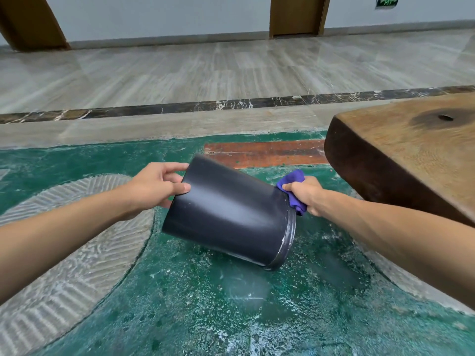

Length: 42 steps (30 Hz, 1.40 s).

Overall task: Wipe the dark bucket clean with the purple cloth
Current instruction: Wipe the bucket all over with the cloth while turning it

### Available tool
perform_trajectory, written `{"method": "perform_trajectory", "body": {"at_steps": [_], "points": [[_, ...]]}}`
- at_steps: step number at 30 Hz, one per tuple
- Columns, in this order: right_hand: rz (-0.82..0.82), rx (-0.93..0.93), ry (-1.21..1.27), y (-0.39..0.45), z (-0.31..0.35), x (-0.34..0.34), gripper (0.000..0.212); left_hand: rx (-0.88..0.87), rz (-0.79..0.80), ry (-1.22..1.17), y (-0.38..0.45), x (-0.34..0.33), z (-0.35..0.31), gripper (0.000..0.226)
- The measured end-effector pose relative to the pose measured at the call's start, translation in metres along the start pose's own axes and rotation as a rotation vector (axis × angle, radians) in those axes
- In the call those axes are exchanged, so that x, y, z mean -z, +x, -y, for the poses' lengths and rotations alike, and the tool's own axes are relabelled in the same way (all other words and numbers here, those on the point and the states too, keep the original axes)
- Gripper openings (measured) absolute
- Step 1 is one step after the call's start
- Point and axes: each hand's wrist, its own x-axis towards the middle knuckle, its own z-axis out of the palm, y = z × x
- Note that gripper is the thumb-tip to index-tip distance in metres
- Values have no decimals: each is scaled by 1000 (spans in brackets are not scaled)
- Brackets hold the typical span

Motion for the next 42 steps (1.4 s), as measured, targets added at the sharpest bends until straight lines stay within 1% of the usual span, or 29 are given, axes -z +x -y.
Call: {"method": "perform_trajectory", "body": {"at_steps": [3,4,7,10,12,15,20,25,32,37,42], "points": [[-1,133,-223,-7,14,0,6,21,-58,-58,1,-5,1,61],[17,168,-263,-10,19,1,5,37,-79,-75,2,-7,0,61],[100,252,-295,-22,27,2,14,93,-142,-117,7,-12,-2,59],[159,334,-307,-38,24,4,15,143,-191,-142,8,-13,-2,56],[168,404,-298,-50,18,7,20,162,-204,-156,9,-14,-2,55],[149,518,-346,-68,3,7,31,180,-206,-172,8,-17,-7,53],[123,589,-355,-85,-21,9,56,170,-221,-135,8,-21,-26,53],[119,705,-461,-94,-42,10,61,180,-231,-109,11,-24,-32,54],[101,805,-462,-108,-55,-1,66,222,-263,-104,10,-23,-33,52],[39,920,-523,-117,-69,-4,68,233,-284,-111,11,-23,-33,49],[99,1037,-635,-120,-84,-2,78,252,-262,-118,14,-19,-30,49]]}}
